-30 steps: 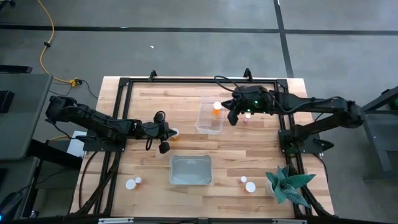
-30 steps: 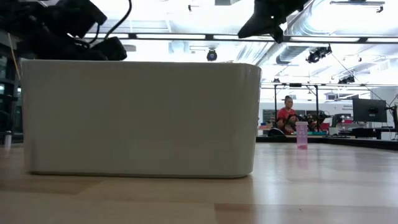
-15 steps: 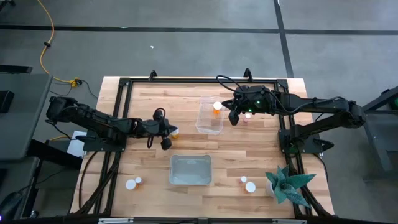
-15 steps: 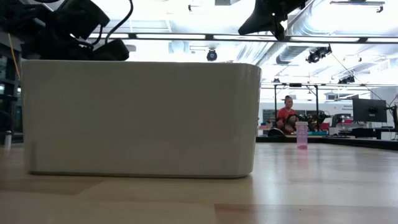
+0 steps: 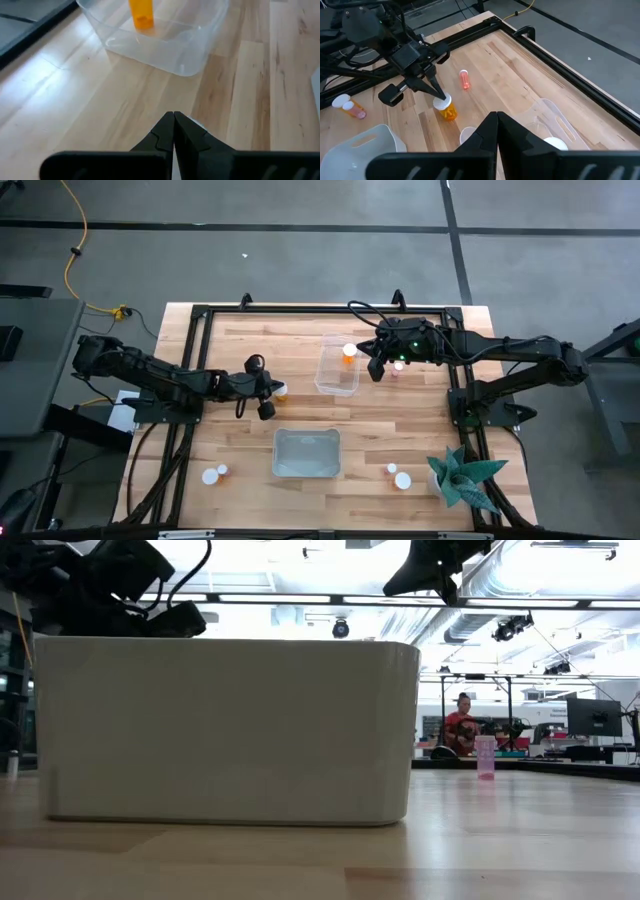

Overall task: Pick and place medicine bottles into bin by pill shape (circle, oval)
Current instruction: Put the top left orange pill bottle into the transparent bin

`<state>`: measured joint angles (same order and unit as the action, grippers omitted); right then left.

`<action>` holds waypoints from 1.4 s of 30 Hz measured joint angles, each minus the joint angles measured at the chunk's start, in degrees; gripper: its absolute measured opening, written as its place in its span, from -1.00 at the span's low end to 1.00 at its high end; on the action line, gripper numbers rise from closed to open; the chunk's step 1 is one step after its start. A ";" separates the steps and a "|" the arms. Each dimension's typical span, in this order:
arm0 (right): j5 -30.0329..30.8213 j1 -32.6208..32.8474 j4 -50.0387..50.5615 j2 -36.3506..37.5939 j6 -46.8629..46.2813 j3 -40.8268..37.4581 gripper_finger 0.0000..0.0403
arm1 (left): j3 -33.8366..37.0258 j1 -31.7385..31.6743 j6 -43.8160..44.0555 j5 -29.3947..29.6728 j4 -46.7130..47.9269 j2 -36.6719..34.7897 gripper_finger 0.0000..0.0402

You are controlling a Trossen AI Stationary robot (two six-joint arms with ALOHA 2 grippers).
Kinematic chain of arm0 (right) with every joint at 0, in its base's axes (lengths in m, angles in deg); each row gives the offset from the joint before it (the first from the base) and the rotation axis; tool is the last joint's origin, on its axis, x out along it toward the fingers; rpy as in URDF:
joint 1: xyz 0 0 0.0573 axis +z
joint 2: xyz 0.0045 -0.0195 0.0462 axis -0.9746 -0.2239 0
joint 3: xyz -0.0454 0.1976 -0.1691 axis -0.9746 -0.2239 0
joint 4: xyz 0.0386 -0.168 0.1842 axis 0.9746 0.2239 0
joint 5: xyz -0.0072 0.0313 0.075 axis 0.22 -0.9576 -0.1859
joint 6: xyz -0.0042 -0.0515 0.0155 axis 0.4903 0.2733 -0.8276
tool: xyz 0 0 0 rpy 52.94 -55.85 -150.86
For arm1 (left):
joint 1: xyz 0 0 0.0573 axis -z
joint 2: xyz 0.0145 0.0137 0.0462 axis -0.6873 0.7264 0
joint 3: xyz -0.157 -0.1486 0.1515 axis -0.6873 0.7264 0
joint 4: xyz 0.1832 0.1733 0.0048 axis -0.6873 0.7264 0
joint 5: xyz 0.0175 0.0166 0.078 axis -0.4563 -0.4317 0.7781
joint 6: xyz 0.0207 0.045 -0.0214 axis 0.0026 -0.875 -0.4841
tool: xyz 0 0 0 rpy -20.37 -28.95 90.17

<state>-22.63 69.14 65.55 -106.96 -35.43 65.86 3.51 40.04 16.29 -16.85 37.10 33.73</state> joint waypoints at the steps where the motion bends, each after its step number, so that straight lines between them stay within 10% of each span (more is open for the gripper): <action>1: -0.02 0.00 0.00 0.00 -0.01 0.00 -1.00 | 0.00 0.00 -0.24 0.67 0.35 -0.36 -1.00; 42: -0.04 0.00 0.00 -0.04 -0.03 0.07 -1.00 | 0.33 -4.11 3.97 -6.96 4.21 -1.65 -1.00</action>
<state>-22.66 69.14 65.55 -107.00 -35.46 65.93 3.84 35.93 20.26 -23.80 41.31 32.08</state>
